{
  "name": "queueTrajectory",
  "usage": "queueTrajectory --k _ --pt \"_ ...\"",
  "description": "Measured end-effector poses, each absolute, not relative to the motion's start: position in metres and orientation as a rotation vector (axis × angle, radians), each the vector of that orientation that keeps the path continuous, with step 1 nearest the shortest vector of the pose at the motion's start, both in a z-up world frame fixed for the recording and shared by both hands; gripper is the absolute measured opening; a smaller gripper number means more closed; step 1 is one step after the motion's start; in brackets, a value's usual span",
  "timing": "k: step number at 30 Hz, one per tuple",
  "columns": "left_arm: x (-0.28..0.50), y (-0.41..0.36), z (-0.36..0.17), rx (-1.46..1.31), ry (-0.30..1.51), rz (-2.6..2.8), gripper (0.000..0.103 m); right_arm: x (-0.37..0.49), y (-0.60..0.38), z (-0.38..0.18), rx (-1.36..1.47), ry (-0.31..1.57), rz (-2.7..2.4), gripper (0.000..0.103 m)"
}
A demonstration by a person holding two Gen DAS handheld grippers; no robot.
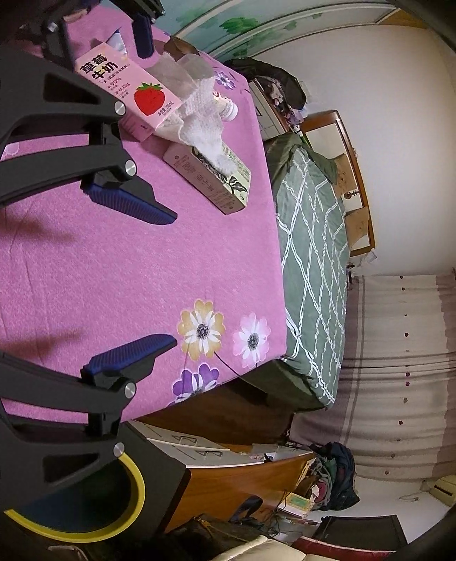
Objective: Collect trash
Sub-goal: 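Grasp the pink strawberry milk carton with the left gripper, then carry the milk carton over the yellow bin and open the left gripper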
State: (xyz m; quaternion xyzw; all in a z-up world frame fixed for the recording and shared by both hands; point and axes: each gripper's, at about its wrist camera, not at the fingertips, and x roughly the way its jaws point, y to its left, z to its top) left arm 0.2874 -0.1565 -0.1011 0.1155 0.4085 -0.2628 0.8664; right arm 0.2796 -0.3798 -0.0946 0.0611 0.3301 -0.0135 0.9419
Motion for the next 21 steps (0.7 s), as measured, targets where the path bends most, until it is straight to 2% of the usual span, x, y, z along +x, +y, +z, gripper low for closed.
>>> queueTrajectory --k 3,5,8,15,19,21 --pt "0.300 -0.167 -0.109 0.257 0.913 -0.519 0.092 0.280 -0.383 -0.094 0.134 0.673 -0.034 0.063" --pt "0.305 -0.171 -0.114 0.270 0.935 -0.495 0.084 0.280 -0.385 -0.094 0.144 0.672 -0.035 0.063" --pt "0.312 -0.174 -0.120 0.282 0.963 -0.457 0.077 0.279 -0.386 -0.094 0.151 0.670 -0.035 0.063" --pt "0.324 -0.181 -0.127 0.311 0.978 -0.410 0.066 0.277 -0.388 -0.093 0.158 0.664 -0.036 0.064" --pt "0.328 -0.186 -0.133 0.326 0.997 -0.401 0.053 0.276 -0.393 -0.092 0.172 0.660 -0.059 0.064" --pt "0.327 -0.186 -0.133 0.320 0.995 -0.396 0.053 0.275 -0.397 -0.092 0.178 0.658 -0.083 0.064"
